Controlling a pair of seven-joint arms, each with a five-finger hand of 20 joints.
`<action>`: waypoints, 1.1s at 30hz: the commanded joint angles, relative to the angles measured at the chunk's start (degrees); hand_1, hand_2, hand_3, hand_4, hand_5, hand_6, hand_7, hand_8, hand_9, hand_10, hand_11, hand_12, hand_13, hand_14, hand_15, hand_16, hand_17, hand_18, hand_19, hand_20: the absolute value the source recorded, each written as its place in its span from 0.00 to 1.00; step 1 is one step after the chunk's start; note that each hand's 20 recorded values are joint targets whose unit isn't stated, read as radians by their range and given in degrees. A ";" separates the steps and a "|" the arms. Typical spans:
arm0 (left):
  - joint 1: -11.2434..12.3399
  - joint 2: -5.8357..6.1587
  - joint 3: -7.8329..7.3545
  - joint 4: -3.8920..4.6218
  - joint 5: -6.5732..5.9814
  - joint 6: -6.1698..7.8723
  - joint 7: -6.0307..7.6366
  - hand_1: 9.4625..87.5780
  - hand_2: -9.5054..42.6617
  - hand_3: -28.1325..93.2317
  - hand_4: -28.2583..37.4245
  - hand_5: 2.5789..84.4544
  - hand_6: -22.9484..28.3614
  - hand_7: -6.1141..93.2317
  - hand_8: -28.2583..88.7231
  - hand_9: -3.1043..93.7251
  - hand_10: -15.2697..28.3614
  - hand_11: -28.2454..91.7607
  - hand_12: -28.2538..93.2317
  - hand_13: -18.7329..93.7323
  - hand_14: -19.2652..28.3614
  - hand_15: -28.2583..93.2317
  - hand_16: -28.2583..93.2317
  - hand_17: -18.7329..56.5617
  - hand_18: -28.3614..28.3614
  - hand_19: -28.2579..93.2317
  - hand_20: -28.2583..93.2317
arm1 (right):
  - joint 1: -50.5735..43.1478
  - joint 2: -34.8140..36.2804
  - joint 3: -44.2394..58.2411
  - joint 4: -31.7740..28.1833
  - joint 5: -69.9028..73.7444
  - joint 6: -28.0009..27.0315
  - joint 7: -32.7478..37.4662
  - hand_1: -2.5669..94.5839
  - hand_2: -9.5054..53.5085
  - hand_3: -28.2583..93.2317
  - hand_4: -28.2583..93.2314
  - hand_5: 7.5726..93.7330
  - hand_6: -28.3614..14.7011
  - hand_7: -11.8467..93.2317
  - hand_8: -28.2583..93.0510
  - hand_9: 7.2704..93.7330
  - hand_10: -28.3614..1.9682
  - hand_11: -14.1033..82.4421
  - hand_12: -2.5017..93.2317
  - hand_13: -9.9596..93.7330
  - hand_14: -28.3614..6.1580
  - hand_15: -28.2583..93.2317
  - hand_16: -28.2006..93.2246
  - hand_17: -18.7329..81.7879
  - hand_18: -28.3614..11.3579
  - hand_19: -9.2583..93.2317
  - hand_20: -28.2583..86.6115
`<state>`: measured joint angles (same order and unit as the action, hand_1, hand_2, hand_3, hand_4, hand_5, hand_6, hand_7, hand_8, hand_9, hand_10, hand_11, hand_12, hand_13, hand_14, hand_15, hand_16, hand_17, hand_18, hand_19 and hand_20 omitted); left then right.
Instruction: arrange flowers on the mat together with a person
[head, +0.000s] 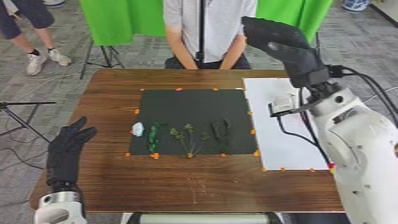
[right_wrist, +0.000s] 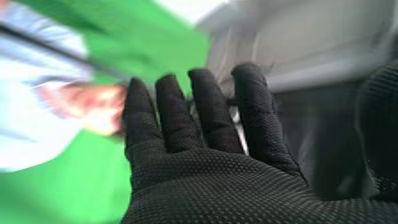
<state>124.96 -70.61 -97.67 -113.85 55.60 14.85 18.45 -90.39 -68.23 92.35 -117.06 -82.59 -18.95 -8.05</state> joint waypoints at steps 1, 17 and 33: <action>0.73 -1.18 0.05 -0.64 3.53 -3.08 -1.62 0.08 0.27 0.80 0.00 0.56 0.50 0.18 0.19 0.56 0.70 0.41 0.35 0.52 0.76 0.39 0.22 0.35 0.69 0.32 0.36 | -25.85 -6.59 10.97 0.38 25.19 13.63 -5.82 0.11 0.16 0.85 0.09 0.35 0.65 0.16 0.18 0.33 0.45 0.17 0.13 0.34 0.41 0.27 0.35 0.35 0.35 0.14 0.45; 0.70 -1.62 0.39 -1.23 4.44 -4.10 -2.18 0.09 0.25 0.80 0.00 0.56 0.50 0.18 0.19 0.56 0.70 0.41 0.35 0.52 0.76 0.39 0.22 0.35 0.69 0.32 0.36 | -32.60 -14.15 14.90 -0.34 24.38 13.10 -7.38 0.08 0.13 0.87 0.08 0.36 0.67 0.18 0.17 0.34 0.47 0.18 0.13 0.35 0.47 0.28 0.32 0.36 0.37 0.11 0.46; 0.55 -1.57 0.64 -1.41 4.86 -4.86 -1.83 0.13 0.21 0.81 0.00 0.56 0.50 0.18 0.19 0.56 0.69 0.41 0.35 0.51 0.77 0.39 0.23 0.34 0.70 0.32 0.36 | -32.22 -14.02 14.20 0.28 23.62 13.67 -6.99 0.10 0.09 0.88 0.08 0.37 0.66 0.19 0.17 0.36 0.46 0.18 0.14 0.37 0.44 0.30 0.32 0.37 0.36 0.11 0.46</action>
<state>125.36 -71.79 -97.33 -115.28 60.22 10.54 16.84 -122.35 -82.33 106.77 -116.93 -58.52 -5.39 -15.00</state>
